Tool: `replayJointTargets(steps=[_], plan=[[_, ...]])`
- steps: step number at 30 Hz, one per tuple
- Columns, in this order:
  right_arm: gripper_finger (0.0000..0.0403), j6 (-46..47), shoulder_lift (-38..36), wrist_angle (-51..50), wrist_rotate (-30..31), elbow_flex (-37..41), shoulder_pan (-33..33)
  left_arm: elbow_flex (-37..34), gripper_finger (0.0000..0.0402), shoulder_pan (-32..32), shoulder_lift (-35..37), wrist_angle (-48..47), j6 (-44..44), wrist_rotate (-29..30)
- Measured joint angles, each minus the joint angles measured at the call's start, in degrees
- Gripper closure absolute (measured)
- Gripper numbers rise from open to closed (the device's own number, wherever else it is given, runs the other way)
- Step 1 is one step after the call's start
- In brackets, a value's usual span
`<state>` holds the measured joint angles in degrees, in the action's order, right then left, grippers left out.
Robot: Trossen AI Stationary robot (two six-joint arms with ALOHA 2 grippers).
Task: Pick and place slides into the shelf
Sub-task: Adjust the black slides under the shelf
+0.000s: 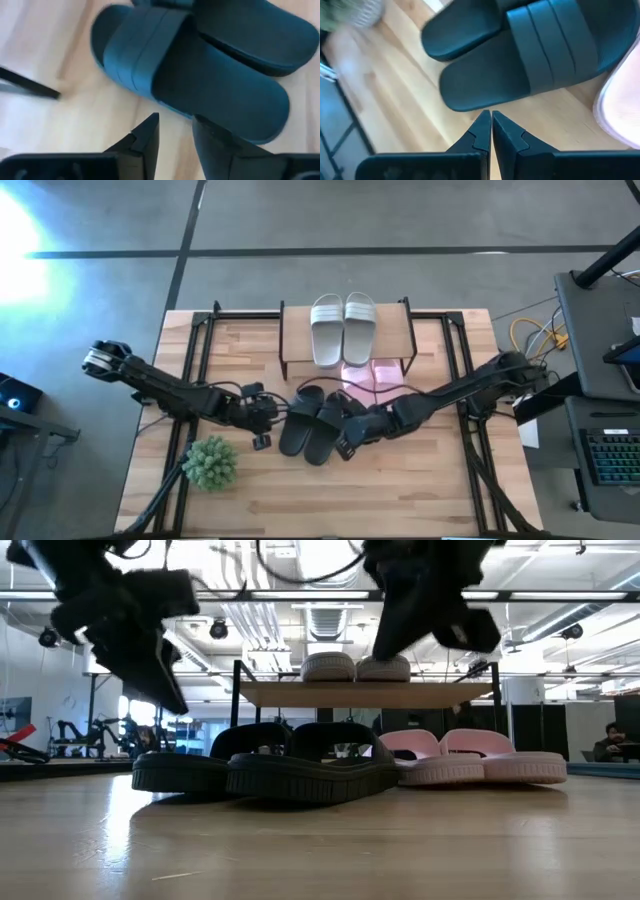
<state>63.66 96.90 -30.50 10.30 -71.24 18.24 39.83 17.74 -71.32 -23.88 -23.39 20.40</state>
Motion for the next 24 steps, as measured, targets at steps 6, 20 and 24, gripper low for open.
replayJointTargets(steps=[6, 20, 24], plan=[[0.0394, -2.11, 5.55, 0.48, -1.07, -1.08, -0.06, -5.60, 0.0324, 0.02, 1.02, 5.80, -6.86, -2.06], [0.0394, -11.15, 10.95, 0.81, -2.67, -2.47, -4.02, -8.02, 0.0332, 0.02, -4.68, 16.76, -7.88, -2.19], [0.0394, -13.59, 10.82, 0.25, -1.40, -2.49, -6.70, -8.02, 0.0332, 0.02, -8.55, 21.77, -7.88, -2.66]])
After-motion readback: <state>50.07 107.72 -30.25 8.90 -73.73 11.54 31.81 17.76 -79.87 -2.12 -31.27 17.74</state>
